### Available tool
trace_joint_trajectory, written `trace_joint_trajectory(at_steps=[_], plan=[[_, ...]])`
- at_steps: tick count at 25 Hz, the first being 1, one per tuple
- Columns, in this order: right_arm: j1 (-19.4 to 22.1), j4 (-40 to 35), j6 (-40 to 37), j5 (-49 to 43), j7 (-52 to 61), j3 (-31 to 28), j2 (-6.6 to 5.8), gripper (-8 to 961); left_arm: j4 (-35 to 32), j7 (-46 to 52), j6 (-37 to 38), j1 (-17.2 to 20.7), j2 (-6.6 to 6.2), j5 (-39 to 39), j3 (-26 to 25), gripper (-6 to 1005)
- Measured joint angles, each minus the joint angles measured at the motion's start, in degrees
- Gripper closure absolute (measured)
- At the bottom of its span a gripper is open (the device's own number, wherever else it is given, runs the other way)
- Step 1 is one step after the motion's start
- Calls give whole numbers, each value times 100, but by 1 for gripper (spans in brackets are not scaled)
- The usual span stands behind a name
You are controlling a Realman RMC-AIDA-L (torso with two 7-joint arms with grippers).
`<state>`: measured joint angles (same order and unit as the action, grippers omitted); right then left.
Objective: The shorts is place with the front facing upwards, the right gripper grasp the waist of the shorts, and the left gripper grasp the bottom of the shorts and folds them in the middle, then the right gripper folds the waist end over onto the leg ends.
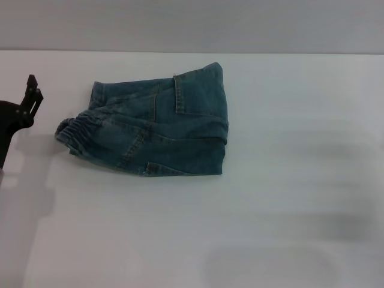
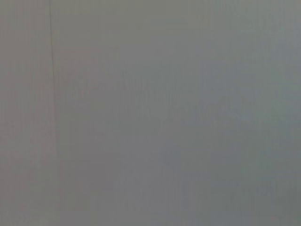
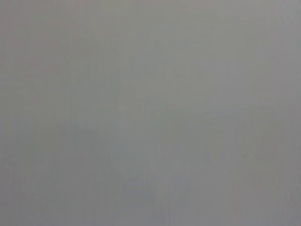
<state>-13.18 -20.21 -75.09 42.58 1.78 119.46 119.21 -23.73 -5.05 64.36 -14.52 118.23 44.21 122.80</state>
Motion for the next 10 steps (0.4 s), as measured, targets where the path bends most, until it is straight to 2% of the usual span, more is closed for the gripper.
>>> trace_joint_trajectory(at_steps=[10], plan=[[-24,128,-121,48,28,31,11,795,179,378,-106,-9,-7,-8,-277,173]])
